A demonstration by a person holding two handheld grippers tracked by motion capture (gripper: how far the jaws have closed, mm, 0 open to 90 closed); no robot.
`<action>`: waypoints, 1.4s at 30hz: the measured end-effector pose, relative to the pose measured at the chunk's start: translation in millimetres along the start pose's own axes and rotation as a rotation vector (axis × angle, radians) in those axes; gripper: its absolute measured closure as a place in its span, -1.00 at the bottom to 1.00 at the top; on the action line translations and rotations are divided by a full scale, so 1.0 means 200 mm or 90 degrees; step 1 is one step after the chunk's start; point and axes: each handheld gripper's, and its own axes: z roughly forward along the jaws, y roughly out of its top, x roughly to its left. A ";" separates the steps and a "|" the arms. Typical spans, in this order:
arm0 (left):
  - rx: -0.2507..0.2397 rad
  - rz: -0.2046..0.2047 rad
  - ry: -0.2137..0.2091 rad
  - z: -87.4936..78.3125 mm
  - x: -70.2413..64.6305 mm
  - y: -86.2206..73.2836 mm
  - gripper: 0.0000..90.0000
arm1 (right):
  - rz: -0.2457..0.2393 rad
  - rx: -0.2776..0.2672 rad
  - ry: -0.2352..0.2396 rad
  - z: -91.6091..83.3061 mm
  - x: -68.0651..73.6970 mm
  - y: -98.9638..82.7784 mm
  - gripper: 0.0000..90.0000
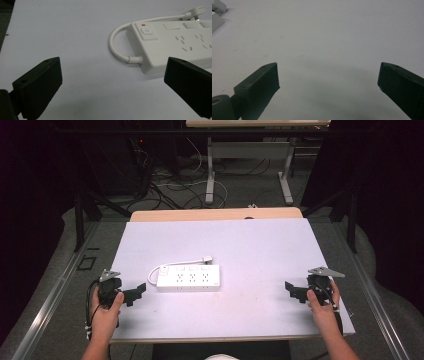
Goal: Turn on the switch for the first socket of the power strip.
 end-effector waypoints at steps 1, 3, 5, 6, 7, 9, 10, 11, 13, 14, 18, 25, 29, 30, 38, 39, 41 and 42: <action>0.005 0.002 0.006 0.00 0.01 0.00 -0.97 | -0.001 0.001 0.001 0.00 0.00 0.00 -0.93; 0.004 -0.001 0.010 0.00 0.02 -0.01 -0.97 | -0.001 0.001 0.001 0.00 0.00 0.00 -0.93; 0.002 -0.008 0.009 0.00 0.03 -0.02 -0.96 | -0.003 0.000 0.000 0.00 0.00 0.00 -0.93; -0.001 -0.011 0.007 0.01 0.04 -0.02 -0.97 | -0.003 0.000 0.001 0.00 -0.01 0.00 -0.93; 0.004 -0.011 0.008 0.01 0.04 -0.02 -0.97 | -0.003 0.001 0.001 0.00 -0.01 0.00 -0.93; -0.002 -0.014 0.012 0.01 0.04 -0.03 -0.97 | -0.003 0.001 0.001 0.00 0.00 0.00 -0.93; 0.002 -0.014 0.012 0.01 0.05 -0.03 -0.96 | -0.003 0.001 0.001 0.00 0.00 0.00 -0.93; 0.002 -0.016 0.013 0.01 0.05 -0.03 -0.96 | -0.003 0.001 0.001 0.00 0.00 0.00 -0.93; 0.002 -0.014 0.018 0.02 0.05 -0.04 -0.97 | -0.004 0.001 0.001 0.00 0.00 0.00 -0.93; 0.006 -0.016 0.017 0.02 0.06 -0.04 -0.97 | -0.004 0.001 0.001 0.00 0.00 0.00 -0.93; 0.005 -0.020 0.018 0.02 0.07 -0.05 -0.97 | -0.003 0.000 -0.001 0.00 0.00 0.00 -0.93; 0.010 -0.025 0.018 0.03 0.08 -0.06 -0.96 | -0.001 0.001 -0.001 0.00 0.00 0.00 -0.93; 0.014 -0.025 0.026 0.04 0.08 -0.07 -0.96 | -0.006 0.002 0.002 0.00 0.00 0.00 -0.93; 0.017 -0.025 0.022 0.04 0.09 -0.07 -0.96 | -0.007 0.002 0.002 0.00 0.00 0.00 -0.93; 0.020 -0.030 0.026 0.06 0.10 -0.08 -0.96 | -0.009 0.001 0.002 0.00 0.00 0.00 -0.93; 0.021 -0.027 0.032 0.06 0.10 -0.08 -0.96 | -0.008 0.001 0.002 0.00 0.00 0.00 -0.93; 0.026 -0.028 0.029 0.06 0.10 -0.08 -0.96 | -0.008 0.001 0.002 0.00 0.00 0.00 -0.93; 0.025 -0.028 0.029 0.06 0.10 -0.08 -0.96 | -0.008 0.001 0.002 0.00 0.00 0.00 -0.93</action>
